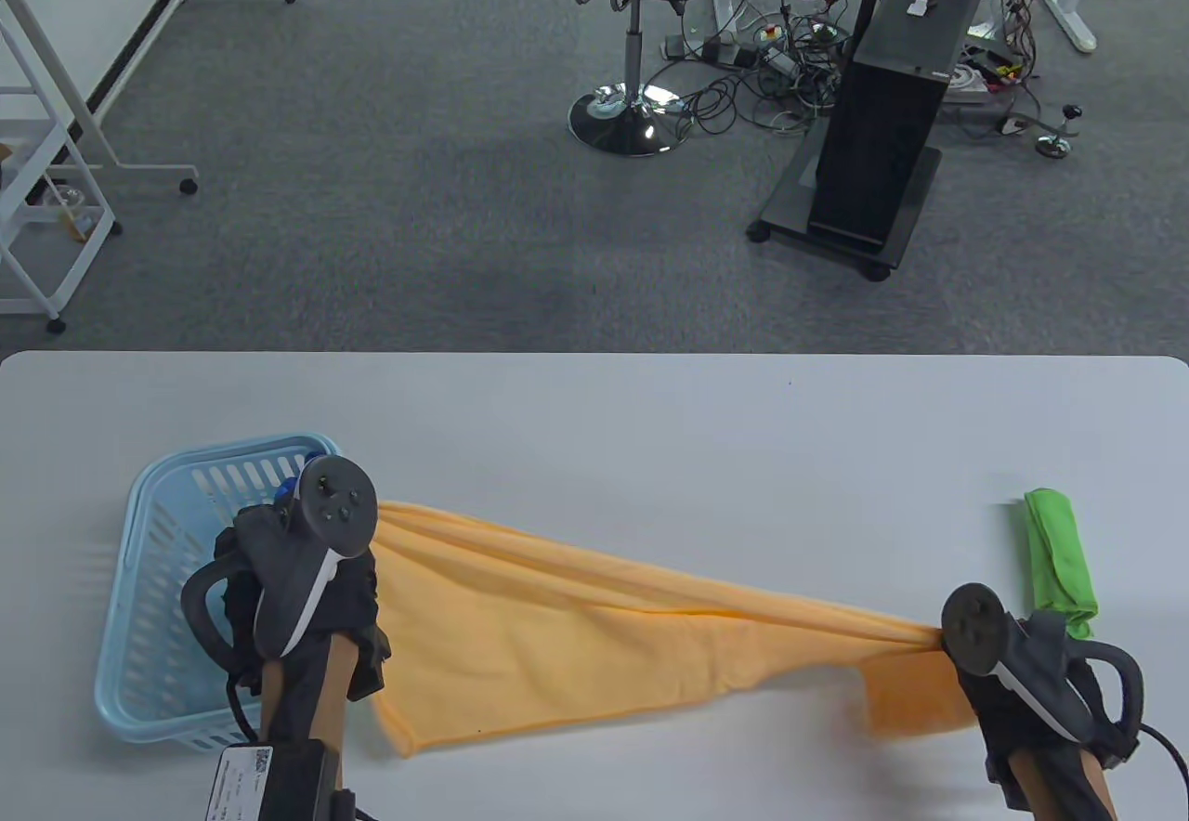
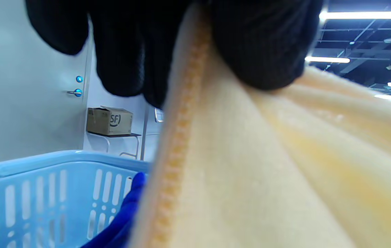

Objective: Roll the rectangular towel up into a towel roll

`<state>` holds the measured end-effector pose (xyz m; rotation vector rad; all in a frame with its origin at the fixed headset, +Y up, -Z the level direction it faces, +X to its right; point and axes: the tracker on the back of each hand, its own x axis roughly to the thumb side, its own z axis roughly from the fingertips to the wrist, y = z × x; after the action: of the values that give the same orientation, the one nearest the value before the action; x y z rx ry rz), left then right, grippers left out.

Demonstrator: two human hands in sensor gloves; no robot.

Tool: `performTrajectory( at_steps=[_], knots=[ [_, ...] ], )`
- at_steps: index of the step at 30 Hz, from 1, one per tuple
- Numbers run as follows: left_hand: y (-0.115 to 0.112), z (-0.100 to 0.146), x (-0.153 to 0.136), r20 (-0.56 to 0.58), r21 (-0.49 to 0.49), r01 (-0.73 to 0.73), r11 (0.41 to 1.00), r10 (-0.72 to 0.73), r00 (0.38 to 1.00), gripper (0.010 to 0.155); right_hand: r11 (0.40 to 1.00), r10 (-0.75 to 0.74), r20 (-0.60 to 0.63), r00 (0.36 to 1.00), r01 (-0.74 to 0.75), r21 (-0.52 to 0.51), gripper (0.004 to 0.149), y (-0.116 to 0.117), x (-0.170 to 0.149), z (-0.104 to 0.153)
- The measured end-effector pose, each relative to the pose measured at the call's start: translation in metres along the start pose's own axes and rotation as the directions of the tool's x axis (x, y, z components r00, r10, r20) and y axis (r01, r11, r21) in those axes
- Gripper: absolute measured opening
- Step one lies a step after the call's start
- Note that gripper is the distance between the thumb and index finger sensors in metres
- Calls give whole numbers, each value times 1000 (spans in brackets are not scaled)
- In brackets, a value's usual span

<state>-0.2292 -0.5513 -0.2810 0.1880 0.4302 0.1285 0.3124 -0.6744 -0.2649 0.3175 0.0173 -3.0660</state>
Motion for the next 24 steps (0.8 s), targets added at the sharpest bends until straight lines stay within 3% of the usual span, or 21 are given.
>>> performTrajectory(
  at_steps=[6,10,13,19,21,24],
  knots=[
    [1,3,15,57,10,42,999,-42,998,44,970,-211,52,976,203,131,59,1,18,-1],
    [2,7,25,91,20,38,999,-40,995,44,887,-394,71,916,359,289,63,-1,15,-2],
    [0,10,34,120,24,45,999,-47,992,44,849,-457,28,889,427,311,59,-1,7,-3],
    [-9,17,48,164,6,76,997,-76,983,44,829,-410,-30,911,386,404,65,24,-4,-3],
    [-10,17,51,169,-1,104,995,-102,980,44,832,-330,-30,943,306,462,70,34,-4,-3],
    [-9,14,54,158,-33,131,991,-124,980,43,850,-190,-21,981,176,497,67,42,-2,-4]
  ],
)
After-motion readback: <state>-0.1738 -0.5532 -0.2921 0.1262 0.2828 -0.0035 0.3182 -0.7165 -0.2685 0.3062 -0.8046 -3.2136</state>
